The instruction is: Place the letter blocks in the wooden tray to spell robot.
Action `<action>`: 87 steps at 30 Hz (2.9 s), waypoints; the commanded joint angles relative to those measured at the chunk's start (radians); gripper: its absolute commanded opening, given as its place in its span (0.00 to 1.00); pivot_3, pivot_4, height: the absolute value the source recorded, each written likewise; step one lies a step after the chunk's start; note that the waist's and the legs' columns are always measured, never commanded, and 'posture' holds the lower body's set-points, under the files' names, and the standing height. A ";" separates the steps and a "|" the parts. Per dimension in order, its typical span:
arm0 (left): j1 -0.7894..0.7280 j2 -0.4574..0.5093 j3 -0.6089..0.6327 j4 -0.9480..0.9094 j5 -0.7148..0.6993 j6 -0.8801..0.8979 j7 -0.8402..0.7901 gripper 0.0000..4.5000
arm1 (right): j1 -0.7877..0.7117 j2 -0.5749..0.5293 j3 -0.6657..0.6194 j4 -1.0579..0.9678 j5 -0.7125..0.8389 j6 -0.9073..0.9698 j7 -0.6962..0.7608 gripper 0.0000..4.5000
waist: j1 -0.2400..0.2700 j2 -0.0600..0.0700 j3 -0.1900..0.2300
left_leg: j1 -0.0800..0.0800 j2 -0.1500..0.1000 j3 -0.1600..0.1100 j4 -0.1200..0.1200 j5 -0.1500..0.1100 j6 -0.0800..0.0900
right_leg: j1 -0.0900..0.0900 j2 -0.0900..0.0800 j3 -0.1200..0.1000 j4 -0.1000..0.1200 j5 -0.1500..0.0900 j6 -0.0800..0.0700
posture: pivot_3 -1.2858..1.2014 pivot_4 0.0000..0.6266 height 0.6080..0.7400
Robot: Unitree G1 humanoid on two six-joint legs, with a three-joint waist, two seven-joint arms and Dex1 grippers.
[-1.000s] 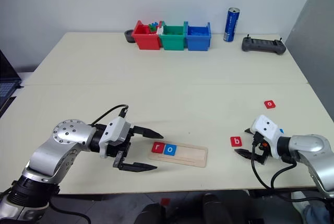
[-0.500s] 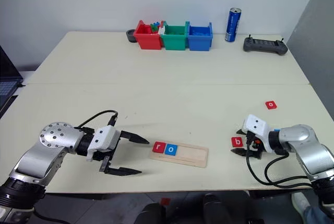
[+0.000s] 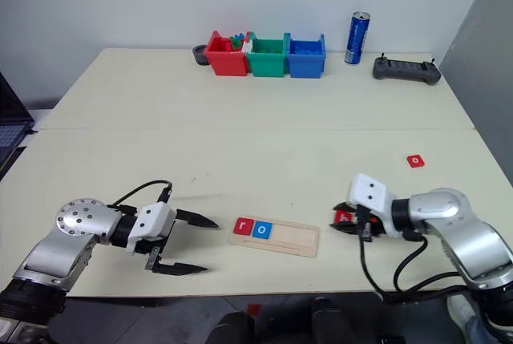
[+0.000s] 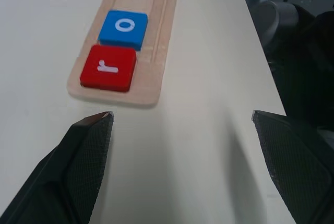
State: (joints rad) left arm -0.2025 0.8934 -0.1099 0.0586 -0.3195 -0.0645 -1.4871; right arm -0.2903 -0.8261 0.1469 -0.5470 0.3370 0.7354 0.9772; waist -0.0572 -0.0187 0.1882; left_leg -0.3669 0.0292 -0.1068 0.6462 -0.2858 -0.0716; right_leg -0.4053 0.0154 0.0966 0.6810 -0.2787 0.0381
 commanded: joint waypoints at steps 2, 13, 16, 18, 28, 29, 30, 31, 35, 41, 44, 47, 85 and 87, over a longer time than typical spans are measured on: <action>0.002 -0.001 0.019 -0.008 -0.001 -0.028 -0.003 1.00 | -0.054 0.091 0.104 -0.089 -0.011 0.102 -0.112 0.31 | 0.000 0.000 0.000 | 0.000 0.000 0.000 0.000 0.000 0.000 | 0.000 0.000 0.000 0.000 0.000 0.000 | 0.52 0.24 1.00; 0.008 -0.012 0.003 -0.086 0.006 0.015 0.033 1.00 | -0.194 0.199 0.347 0.036 -0.120 0.088 -0.136 0.31 | -0.001 0.000 0.000 | 0.000 0.000 0.000 0.000 0.000 0.000 | 0.000 0.000 0.000 0.000 0.000 0.000 | 0.52 0.24 1.00; 0.009 -0.013 0.002 -0.094 0.007 0.023 0.038 1.00 | -0.215 0.213 0.363 0.069 -0.133 0.077 -0.131 0.31 | -0.001 0.000 0.000 | 0.000 0.000 0.000 0.000 0.000 0.000 | -0.001 0.000 0.000 0.000 0.000 0.000 | 0.52 0.24 1.00; 0.013 -0.012 0.005 -0.092 0.006 0.019 0.039 1.00 | -0.220 0.215 0.376 0.083 -0.140 0.065 -0.118 0.31 | -0.001 0.000 0.000 | 0.000 0.000 0.000 -0.001 0.000 0.000 | -0.001 0.000 -0.001 0.000 0.000 -0.001 | 0.52 0.24 1.00; 0.037 -0.007 0.019 -0.026 0.010 -0.049 0.019 1.00 | -0.229 0.244 0.405 0.121 -0.165 0.033 -0.093 0.31 | -0.001 0.000 0.000 | 0.000 0.000 -0.001 -0.001 0.000 0.000 | -0.001 0.000 -0.001 0.000 0.000 -0.001 | 0.52 0.24 1.00; 0.037 -0.007 0.019 -0.023 0.010 -0.053 0.019 1.00 | -0.229 0.246 0.405 0.123 -0.167 0.032 -0.091 0.31 | -0.001 0.000 0.000 | 0.000 0.000 -0.001 -0.001 0.000 0.000 | -0.001 0.000 -0.001 0.000 0.000 -0.001 | 0.52 0.24 1.00; 0.037 -0.008 0.018 -0.020 0.011 -0.056 0.018 1.00 | -0.229 0.247 0.406 0.125 -0.168 0.031 -0.091 0.31 | -0.001 0.000 0.000 | 0.000 0.000 -0.001 -0.001 0.000 0.000 | -0.001 0.000 -0.001 0.000 0.000 -0.001 | 0.52 0.24 1.00; 0.038 -0.008 0.017 -0.022 0.011 -0.057 0.020 1.00 | -0.229 0.249 0.408 0.129 -0.170 0.029 -0.090 0.31 | -0.001 0.000 0.000 | 0.000 0.000 -0.001 -0.001 0.000 0.000 | -0.001 0.000 -0.001 0.000 0.000 -0.001 | 0.52 0.24 1.00; 0.044 -0.010 0.010 -0.064 0.012 -0.033 0.037 1.00 | -0.238 0.256 0.412 0.156 -0.185 0.005 -0.088 0.53 | -0.002 0.000 0.000 | 0.000 0.000 -0.001 -0.001 0.000 0.000 | -0.001 0.000 -0.001 0.000 0.000 -0.001 | 0.52 0.24 1.00; 0.038 -0.008 0.001 -0.147 0.005 0.042 0.066 1.00 | -0.249 0.267 0.371 0.129 -0.155 0.030 -0.080 1.00 | -0.002 0.000 0.000 | 0.000 0.000 -0.001 -0.001 0.000 0.000 | -0.001 0.000 -0.001 0.000 0.000 -0.001 | 0.52 0.24 1.00; 0.032 -0.008 0.000 -0.180 0.003 0.078 0.077 1.00 | -0.251 0.263 0.337 0.089 -0.120 0.060 -0.074 1.00 | -0.002 0.000 0.000 | 0.000 0.000 -0.001 -0.001 0.000 0.000 | -0.001 0.000 -0.001 0.000 0.000 -0.001 | 0.52 0.24 1.00; 0.017 -0.006 0.003 -0.193 -0.001 0.107 0.077 1.00 | -0.223 0.215 0.297 0.013 -0.070 0.078 -0.036 0.89 | -0.001 0.000 0.000 | 0.000 0.000 -0.001 -0.001 0.000 0.000 | -0.001 0.000 -0.001 0.000 0.000 -0.001 | 0.52 0.24 1.00; 0.022 -0.012 0.012 -0.159 0.009 0.091 0.075 1.00 | -0.231 0.171 0.458 0.114 -0.238 -0.028 0.008 0.00 | -0.002 0.000 0.000 | 0.000 0.000 -0.001 -0.001 0.000 0.000 | -0.001 0.000 -0.001 0.000 0.000 -0.001 | 0.52 0.24 1.00; 0.031 -0.011 0.014 -0.141 0.012 0.067 0.070 1.00 | -0.230 0.175 0.456 0.123 -0.248 -0.041 0.005 0.00 | -0.002 0.000 0.000 | 0.000 0.000 -0.001 -0.001 0.000 0.000 | -0.001 0.000 -0.001 0.000 0.000 -0.001 | 0.52 0.24 1.00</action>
State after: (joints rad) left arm -0.1795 0.8804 -0.1136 -0.0890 -0.3068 0.0324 -1.4093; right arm -0.5104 -0.6551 0.6100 -0.4235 0.1061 0.7167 0.9922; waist -0.0590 -0.0188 0.1882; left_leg -0.3671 0.0294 -0.1078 0.6456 -0.2858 -0.0716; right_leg -0.4060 0.0155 0.0951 0.6810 -0.2784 0.0374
